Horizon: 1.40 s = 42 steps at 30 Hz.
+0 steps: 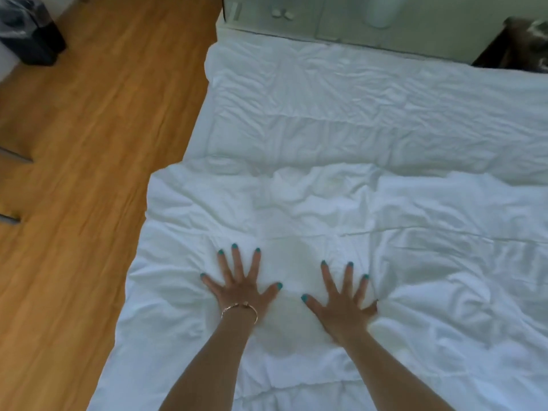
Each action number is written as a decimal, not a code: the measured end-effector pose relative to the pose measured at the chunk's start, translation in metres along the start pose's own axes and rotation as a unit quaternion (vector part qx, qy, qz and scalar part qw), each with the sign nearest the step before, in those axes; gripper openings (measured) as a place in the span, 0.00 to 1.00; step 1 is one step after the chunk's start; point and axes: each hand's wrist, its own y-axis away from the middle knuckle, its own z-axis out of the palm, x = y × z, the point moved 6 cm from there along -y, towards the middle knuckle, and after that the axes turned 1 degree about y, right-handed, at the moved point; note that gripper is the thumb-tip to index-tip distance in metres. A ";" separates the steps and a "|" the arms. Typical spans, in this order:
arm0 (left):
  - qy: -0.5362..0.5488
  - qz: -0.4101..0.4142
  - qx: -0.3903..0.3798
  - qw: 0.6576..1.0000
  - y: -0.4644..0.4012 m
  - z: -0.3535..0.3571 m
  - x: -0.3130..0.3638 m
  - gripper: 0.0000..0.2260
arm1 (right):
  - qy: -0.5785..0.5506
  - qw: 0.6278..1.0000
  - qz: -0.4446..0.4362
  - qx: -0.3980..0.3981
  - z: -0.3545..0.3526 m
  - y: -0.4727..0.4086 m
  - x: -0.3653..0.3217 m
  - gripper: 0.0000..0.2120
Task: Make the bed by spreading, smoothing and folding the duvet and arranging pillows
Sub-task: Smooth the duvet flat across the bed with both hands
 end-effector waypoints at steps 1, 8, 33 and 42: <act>0.000 0.003 -0.012 1.000 -0.002 0.000 0.000 0.39 | -0.001 1.000 -0.005 -0.013 0.003 -0.001 0.003 0.41; -0.010 -0.004 -0.086 0.996 -0.010 -0.002 0.000 0.40 | 0.009 0.983 -0.050 -0.175 -0.019 -0.021 0.004 0.56; -0.059 -0.078 -0.047 0.994 -0.020 -0.004 0.015 0.41 | -0.035 0.996 0.041 -0.072 0.000 0.028 0.145 0.58; 0.215 0.008 0.084 0.973 0.040 -0.023 0.106 0.35 | -0.079 0.990 0.007 -0.115 -0.001 0.013 0.155 0.63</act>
